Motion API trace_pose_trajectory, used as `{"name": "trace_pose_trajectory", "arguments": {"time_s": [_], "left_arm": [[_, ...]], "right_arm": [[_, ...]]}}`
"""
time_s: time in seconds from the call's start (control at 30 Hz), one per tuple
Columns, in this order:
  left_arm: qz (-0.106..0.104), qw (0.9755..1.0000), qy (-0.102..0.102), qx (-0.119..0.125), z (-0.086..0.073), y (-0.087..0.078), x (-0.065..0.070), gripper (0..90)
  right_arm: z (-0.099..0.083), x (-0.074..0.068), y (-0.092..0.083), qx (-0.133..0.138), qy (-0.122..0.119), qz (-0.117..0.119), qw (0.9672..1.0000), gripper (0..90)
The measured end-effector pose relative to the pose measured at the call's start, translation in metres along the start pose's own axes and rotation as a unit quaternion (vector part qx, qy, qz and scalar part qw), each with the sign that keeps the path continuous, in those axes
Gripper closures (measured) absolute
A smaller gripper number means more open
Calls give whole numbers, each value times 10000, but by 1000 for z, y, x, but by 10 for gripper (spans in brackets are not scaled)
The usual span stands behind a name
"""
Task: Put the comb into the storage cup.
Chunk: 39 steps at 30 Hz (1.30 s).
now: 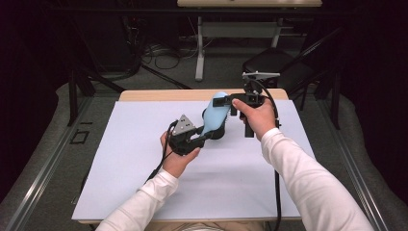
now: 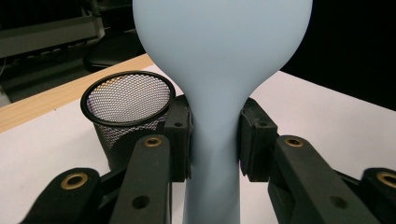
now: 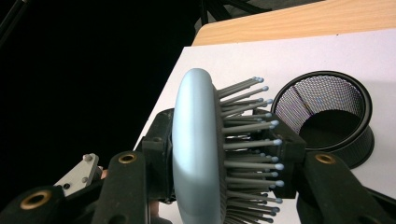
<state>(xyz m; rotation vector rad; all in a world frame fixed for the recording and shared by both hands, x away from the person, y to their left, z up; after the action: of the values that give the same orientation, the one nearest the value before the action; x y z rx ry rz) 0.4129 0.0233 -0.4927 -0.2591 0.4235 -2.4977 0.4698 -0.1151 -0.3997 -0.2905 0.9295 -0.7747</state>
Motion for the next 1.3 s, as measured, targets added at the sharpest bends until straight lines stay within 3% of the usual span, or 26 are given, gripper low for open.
{"name": "trace_pose_trajectory", "arguments": {"time_s": [1.3], "left_arm": [[32, 9996, -292, 50, 1, -6, -3, 535]], "right_arm": [[6, 5, -4, 152, -13, -70, 9999, 522]]}}
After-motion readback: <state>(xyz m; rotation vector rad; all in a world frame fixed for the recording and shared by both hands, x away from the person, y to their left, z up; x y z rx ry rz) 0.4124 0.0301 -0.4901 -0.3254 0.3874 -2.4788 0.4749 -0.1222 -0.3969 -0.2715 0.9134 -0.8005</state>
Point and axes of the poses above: each handheld gripper's, and its own axes: y roughly forward along the jaws, z roughly out of its top, x roughly to its right, the point moved 6 cm from there along y, roughly forward along the jaws, and after that the axes turned 3 degrees about -z, right-handed, at the moved point
